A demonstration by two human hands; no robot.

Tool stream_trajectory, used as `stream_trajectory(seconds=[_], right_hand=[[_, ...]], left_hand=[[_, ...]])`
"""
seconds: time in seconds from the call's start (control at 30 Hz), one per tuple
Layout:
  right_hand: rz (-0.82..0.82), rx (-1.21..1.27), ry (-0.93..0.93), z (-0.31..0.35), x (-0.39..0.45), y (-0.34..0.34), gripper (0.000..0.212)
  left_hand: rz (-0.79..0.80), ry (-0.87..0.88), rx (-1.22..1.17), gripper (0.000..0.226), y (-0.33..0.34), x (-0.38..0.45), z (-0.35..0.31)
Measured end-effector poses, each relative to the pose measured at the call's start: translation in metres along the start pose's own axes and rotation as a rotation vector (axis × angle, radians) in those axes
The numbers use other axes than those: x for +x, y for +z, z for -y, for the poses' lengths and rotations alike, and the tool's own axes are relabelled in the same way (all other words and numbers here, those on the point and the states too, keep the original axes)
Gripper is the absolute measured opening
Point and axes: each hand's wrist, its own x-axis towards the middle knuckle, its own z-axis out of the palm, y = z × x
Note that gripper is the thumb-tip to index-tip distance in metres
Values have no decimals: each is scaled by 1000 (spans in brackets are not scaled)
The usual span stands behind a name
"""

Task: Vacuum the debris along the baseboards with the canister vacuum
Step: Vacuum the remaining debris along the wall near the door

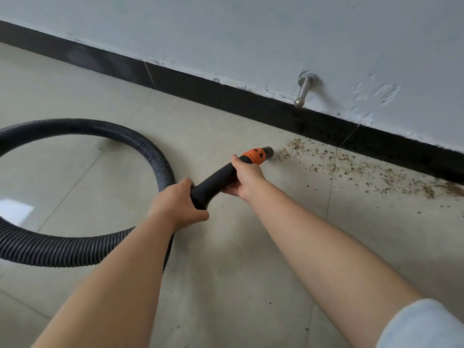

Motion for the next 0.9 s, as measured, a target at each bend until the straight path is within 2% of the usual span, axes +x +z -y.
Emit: stream_trajectory(seconds=[0.13,0.57,0.73,0.9], right_hand=[[-52,28,10,10,4,-7,46],[-69,90,86,14,4,-16,50],[-81,95,34,20,-2,-22,47],[-102,20,42,17,-3,-30,36]], left_hand=[[-27,0,-79,44,0,0,-11],[-43,113,89,49,-2,0,-11],[-159,147,122,53,0,0,-13],[-111,202,274,47,14,-1,-17]])
